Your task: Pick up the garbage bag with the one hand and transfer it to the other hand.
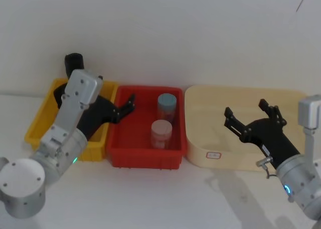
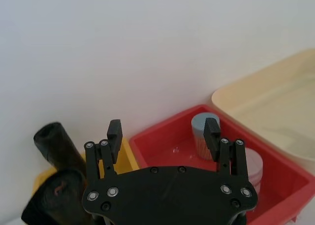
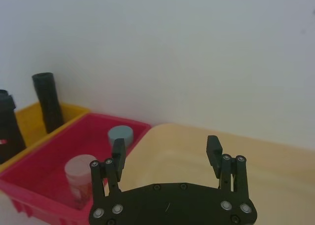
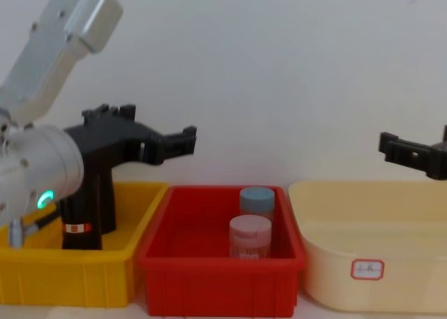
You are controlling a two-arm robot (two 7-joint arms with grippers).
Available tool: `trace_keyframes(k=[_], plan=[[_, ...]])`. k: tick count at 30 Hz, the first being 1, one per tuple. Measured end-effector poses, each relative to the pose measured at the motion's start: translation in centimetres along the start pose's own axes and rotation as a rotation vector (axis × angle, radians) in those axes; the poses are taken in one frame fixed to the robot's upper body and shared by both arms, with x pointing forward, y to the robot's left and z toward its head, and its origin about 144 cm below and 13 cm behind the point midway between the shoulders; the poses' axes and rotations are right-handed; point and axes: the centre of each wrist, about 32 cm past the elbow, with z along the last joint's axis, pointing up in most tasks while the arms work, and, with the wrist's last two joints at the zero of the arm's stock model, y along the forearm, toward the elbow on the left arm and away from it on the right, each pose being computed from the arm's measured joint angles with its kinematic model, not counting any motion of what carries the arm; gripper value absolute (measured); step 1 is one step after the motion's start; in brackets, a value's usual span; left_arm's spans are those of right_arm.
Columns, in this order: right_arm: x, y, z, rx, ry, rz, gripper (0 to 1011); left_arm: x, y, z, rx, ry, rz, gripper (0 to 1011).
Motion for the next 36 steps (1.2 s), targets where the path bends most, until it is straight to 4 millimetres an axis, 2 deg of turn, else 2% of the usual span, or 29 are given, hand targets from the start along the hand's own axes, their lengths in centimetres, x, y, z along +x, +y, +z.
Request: trace_keyframes(k=[8, 11, 14, 16, 17, 23, 29, 36], plan=[[0.2, 1.6, 1.4, -0.002, 0.022, 0.071, 1001, 1.4, -0.1, 3.2, -0.008, 0.004, -0.026, 1001], [0.0, 2.7, 2.5, -0.003, 0.038, 0.116, 1001, 2.9, 0.4, 5.0, -0.010, 0.008, -0.039, 1001], [-0.3, 3.6, 3.5, -0.003, 0.051, 0.154, 1001, 3.8, 0.8, 5.8, -0.007, 0.013, -0.048, 1001], [-0.5, 4.1, 4.0, -0.008, 0.059, 0.171, 1001, 5.4, 1.6, 6.7, 0.003, 0.020, -0.058, 1001], [-0.7, 4.4, 4.4, -0.013, 0.064, 0.184, 1001, 5.4, 1.6, 6.7, 0.003, 0.020, -0.058, 1001], [-1.8, 6.5, 6.2, -0.046, 0.091, 0.254, 1001, 8.3, 3.6, 7.4, 0.043, 0.042, -0.076, 1001], [-2.7, 8.4, 7.5, -0.090, 0.107, 0.312, 1001, 10.8, 5.9, 6.8, 0.087, 0.076, -0.090, 1001], [-3.7, 10.5, 8.1, -0.153, 0.119, 0.368, 1001, 12.1, 7.7, 5.7, 0.119, 0.110, -0.100, 1001]])
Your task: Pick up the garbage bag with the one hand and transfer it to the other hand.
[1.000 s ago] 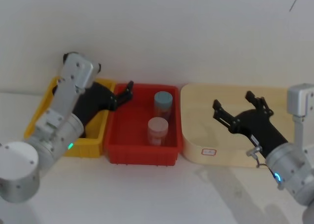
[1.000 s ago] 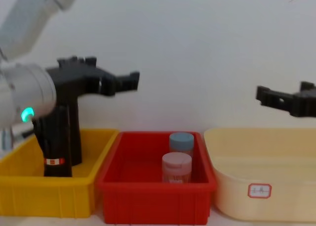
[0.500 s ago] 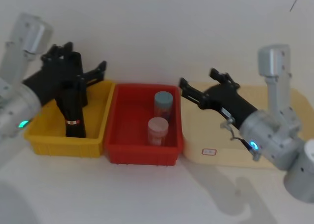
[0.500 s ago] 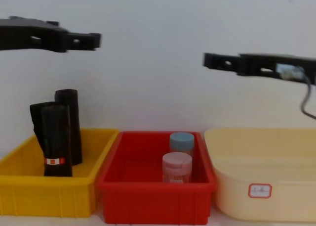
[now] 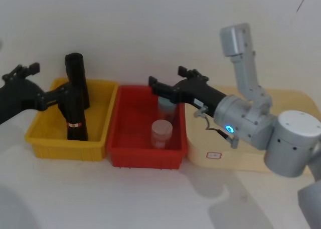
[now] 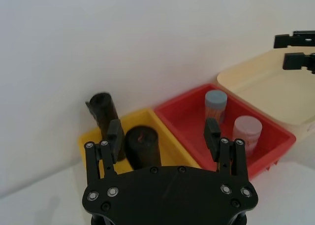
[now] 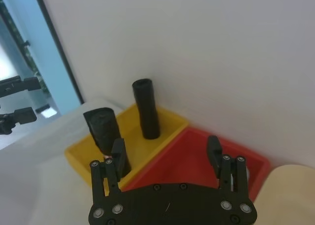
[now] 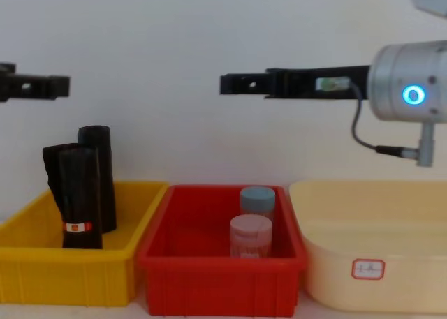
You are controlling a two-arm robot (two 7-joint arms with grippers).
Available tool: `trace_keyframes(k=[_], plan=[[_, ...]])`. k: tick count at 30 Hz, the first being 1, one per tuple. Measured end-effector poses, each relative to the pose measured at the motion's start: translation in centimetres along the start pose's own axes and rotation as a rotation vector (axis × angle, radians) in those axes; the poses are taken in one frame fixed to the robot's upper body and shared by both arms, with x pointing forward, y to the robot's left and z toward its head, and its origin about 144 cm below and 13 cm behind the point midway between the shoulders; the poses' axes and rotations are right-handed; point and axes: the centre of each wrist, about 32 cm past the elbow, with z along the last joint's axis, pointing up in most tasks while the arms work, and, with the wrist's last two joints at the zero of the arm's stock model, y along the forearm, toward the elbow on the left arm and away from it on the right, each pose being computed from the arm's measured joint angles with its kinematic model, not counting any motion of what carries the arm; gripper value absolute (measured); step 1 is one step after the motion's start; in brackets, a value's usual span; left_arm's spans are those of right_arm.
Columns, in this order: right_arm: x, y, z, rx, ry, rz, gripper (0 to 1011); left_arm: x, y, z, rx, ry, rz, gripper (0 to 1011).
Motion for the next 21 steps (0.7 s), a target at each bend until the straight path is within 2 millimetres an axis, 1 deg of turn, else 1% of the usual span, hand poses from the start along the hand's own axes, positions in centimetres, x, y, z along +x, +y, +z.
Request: trace_keyframes(k=[3, 8, 14, 21], plan=[[-0.1, 1.0, 0.2, -0.032, 0.003, 0.022, 1001, 0.5, 0.8, -0.7, 0.010, 0.022, -0.004, 1001], [-0.2, 2.0, 0.3, -0.069, 0.002, 0.042, 1001, 1.0, 1.5, -1.7, 0.019, 0.051, -0.006, 1001], [-0.1, 2.9, 0.2, -0.107, -0.006, 0.056, 1001, 1.4, 2.0, -2.9, 0.025, 0.082, -0.005, 1001], [0.0, 3.4, -0.1, -0.143, -0.020, 0.062, 1001, 1.9, 2.0, -4.2, 0.031, 0.110, 0.001, 1001]])
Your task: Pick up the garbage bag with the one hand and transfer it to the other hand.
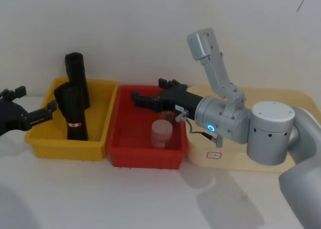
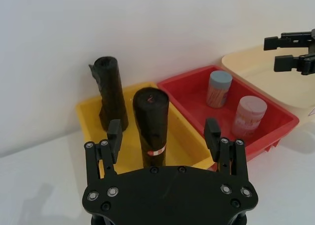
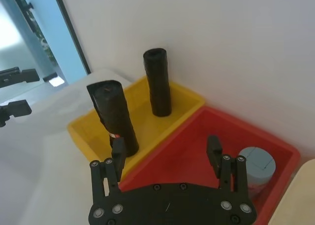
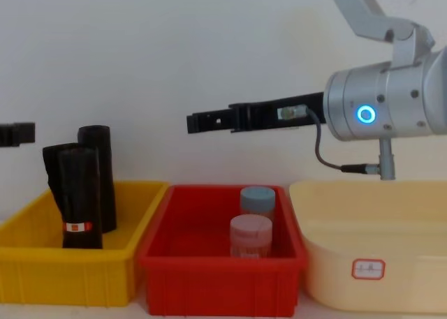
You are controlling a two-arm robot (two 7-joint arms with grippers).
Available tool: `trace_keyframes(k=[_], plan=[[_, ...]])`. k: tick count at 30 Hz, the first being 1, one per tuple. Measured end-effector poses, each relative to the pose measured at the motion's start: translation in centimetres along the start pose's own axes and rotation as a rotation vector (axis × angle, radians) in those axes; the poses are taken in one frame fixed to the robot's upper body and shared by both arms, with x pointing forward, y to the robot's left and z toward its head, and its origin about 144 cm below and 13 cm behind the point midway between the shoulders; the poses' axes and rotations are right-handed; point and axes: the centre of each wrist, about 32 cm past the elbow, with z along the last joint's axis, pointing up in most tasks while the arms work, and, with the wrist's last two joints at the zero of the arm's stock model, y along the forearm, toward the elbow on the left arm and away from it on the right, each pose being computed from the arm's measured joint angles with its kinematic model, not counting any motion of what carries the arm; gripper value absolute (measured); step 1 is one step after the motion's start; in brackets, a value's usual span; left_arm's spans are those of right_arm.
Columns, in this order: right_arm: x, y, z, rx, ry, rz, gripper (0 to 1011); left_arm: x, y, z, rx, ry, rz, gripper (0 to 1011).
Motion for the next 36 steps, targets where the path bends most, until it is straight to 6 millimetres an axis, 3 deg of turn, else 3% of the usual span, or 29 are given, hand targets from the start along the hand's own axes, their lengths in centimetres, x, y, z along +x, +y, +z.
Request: trace_keyframes(k=[18, 36], plan=[[0.5, 0.2, -1.0, -0.041, 0.004, -0.004, 1001, 1.7, -1.3, -2.0, -0.007, 0.021, 0.045, 1001], [0.8, 0.1, -1.8, -0.055, 0.025, -0.008, 1001, 2.5, -5.7, -2.9, -0.020, 0.042, 0.023, 1001]])
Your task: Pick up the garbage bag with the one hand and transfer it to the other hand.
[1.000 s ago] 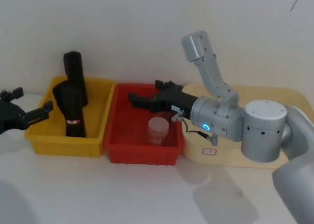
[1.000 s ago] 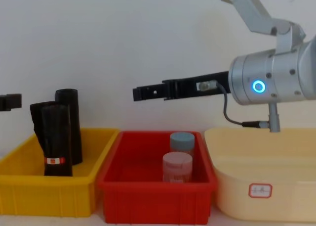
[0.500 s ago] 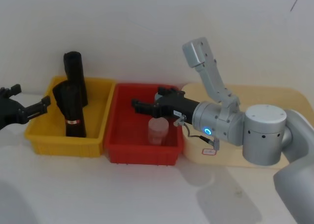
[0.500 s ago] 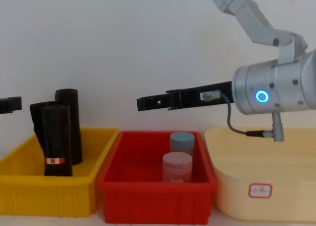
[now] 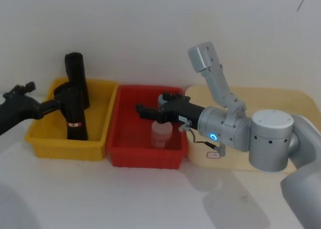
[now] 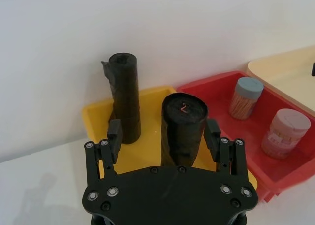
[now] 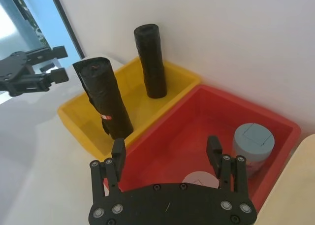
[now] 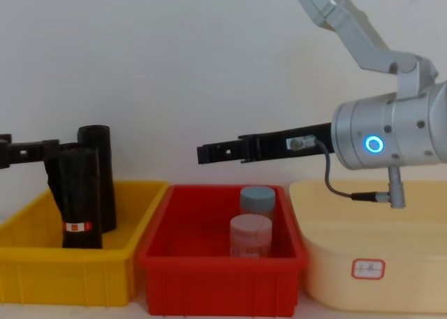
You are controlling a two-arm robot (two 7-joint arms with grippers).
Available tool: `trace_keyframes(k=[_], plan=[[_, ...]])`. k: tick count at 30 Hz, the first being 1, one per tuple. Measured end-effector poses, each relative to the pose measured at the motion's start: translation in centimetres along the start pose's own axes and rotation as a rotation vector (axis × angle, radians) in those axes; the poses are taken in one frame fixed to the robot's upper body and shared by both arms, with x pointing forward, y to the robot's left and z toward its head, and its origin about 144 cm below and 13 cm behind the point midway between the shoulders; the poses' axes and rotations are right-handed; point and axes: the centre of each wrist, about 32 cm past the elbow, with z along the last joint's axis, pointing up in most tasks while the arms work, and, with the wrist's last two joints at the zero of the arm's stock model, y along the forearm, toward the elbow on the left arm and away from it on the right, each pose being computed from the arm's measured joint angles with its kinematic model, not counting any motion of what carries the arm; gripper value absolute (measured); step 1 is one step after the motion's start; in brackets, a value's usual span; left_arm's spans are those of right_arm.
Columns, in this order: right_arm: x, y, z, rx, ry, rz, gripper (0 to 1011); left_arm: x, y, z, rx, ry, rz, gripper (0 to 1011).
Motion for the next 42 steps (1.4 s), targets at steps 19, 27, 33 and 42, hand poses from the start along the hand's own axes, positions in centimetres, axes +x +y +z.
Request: trace_keyframes(k=[19, 27, 33, 42], plan=[[0.7, 0.2, -0.5, -0.009, 0.022, 0.012, 1001, -0.1, -3.6, -1.0, 0.049, 0.033, -0.043, 1001], [1.0, 0.6, -0.5, -0.012, 0.025, 0.022, 1001, 0.0, -4.4, -1.4, 0.075, 0.036, -0.053, 1001], [1.3, 0.8, -0.6, -0.019, 0.028, 0.024, 1001, 0.0, -5.1, -1.4, 0.089, 0.033, -0.070, 1001], [1.8, 1.0, -0.9, -0.037, 0.030, 0.018, 1001, -0.3, -6.3, -1.3, 0.105, 0.018, -0.102, 1001]])
